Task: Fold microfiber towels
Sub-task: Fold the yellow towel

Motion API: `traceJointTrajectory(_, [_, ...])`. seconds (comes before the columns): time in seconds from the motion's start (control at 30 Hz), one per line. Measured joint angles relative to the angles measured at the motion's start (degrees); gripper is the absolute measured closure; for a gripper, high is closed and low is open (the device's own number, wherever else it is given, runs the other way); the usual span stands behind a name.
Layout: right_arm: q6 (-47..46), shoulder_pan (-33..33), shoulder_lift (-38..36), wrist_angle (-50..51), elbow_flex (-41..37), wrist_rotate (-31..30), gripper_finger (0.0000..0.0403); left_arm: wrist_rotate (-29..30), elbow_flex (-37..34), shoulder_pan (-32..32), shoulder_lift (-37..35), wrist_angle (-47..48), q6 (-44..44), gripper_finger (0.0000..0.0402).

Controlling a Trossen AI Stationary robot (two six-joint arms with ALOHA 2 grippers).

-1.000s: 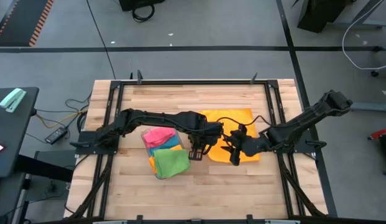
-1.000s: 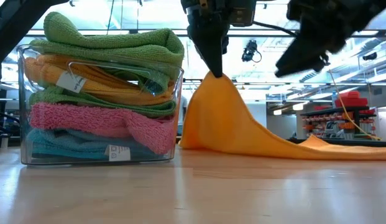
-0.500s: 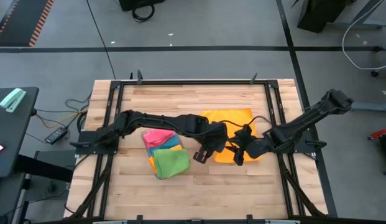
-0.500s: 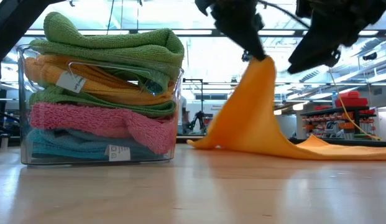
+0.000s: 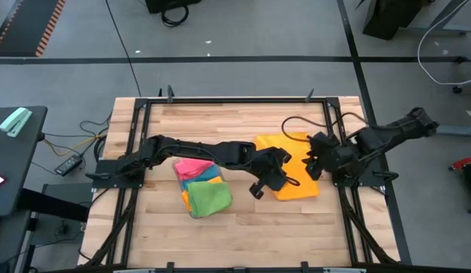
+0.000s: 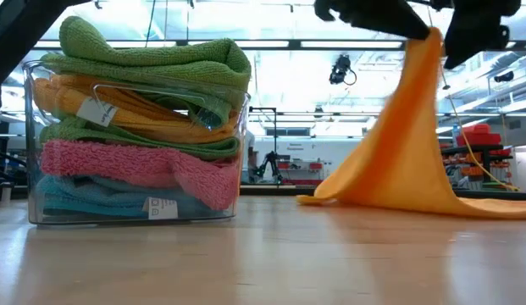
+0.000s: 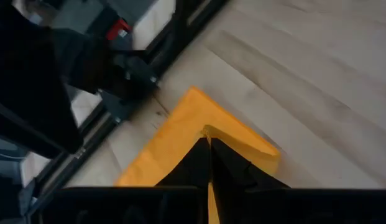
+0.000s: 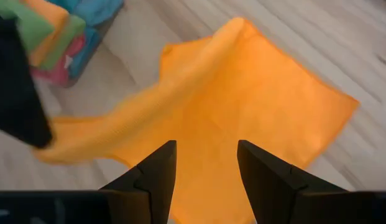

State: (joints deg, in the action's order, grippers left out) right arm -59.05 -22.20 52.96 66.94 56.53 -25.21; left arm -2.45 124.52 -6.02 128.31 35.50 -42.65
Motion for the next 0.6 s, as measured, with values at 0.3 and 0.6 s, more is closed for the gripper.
traceJointTrajectory(0.3, [-1.61, 3.17, -3.02, 5.21, 8.17, -0.53, 0.0223, -1.02, -0.12, -0.08, 5.49, -10.16, -0.02, 0.0375])
traceJointTrajectory(0.6, [-3.26, 3.46, -2.38, 6.06, 9.71, -1.53, 0.0223, -1.17, -0.08, -0.31, 11.17, -21.57, -0.2, 0.0393])
